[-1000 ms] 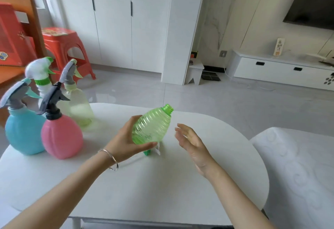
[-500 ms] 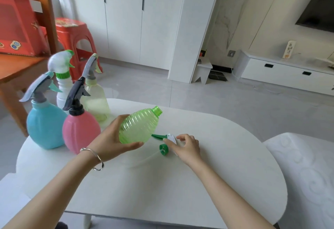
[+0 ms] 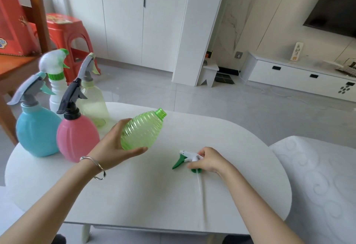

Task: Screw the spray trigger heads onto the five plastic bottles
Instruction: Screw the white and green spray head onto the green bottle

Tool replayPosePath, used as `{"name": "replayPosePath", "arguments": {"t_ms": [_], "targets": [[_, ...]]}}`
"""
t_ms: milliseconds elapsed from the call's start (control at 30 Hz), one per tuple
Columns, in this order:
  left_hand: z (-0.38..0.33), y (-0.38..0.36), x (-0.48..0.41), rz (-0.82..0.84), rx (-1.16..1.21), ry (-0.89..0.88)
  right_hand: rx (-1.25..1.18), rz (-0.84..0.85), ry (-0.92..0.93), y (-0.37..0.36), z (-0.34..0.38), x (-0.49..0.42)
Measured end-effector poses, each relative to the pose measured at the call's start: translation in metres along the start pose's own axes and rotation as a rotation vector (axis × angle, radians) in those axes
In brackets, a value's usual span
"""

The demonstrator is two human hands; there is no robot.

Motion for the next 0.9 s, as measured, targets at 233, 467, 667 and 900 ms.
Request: {"name": "replayPosePath", "arguments": {"t_ms": [233,467,667,900], "targets": [[-0.004,-0.01,0.0,0.005,-0.003,0.001,-0.124,0.021,-0.008,0.005,-0.021,0.006],[-0.002,-0.017,-0.001,0.004,0.003,0.001,-0.941,0.028,0.113,0.038,-0.026,0.012],[0.004,-0.024,0.001,0.036,0.02,0.007,-1.35,0.211,0.056,0.04,-0.03,0.005],[0.007,-0.027,0.001,0.044,0.015,0.008,-1.445,0.345,0.202,0.034,-0.006,0.008]]}}
Point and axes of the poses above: each hand's wrist, its own x-axis away from the middle knuckle, its own y-axis out of the back of the hand, z = x × y, the point moved 6 cm from there along -x, towards the middle knuckle, and after that the axes turned 13 degrees about -y, right-handed, at the moved point
